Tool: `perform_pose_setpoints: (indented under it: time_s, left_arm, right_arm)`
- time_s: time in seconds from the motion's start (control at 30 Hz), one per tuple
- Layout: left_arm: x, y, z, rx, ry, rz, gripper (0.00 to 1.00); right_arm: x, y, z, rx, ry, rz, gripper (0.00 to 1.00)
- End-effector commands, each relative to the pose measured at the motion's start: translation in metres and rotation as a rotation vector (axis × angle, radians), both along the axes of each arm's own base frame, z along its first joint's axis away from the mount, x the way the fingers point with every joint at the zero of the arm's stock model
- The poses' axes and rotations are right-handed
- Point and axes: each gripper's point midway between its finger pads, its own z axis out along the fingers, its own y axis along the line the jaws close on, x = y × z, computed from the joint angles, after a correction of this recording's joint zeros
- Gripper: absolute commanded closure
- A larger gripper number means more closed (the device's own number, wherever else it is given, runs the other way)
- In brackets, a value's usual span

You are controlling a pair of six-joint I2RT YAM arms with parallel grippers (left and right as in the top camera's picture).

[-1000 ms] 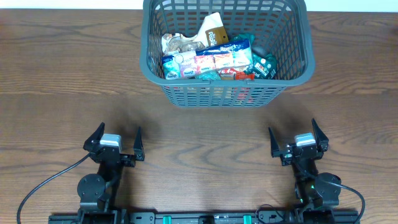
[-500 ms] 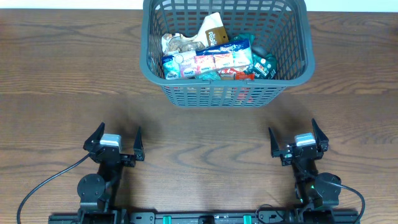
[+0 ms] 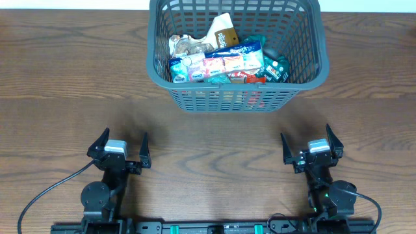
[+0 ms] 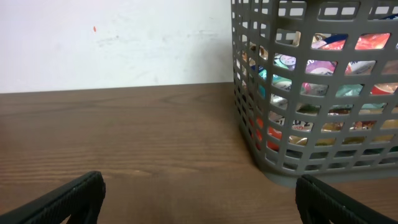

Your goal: Pack container

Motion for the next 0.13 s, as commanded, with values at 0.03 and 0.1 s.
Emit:
perform_pose_setpoints:
  time_s: [0.03,0.1]
  left_arm:
    - [-0.0022,-0.0081,-0.0141,-0.011,0.046,-0.045,0.01]
    - [-0.0022,-0.0081,-0.0141,-0.011,0.046,-0.045,0.01]
  right_arm:
    - [-0.0004,0.0009,-0.0004,-0.006,-0.001,0.001,0.01]
    - [-0.0004,0.0009,-0.0004,-0.006,-0.001,0.001,0.01]
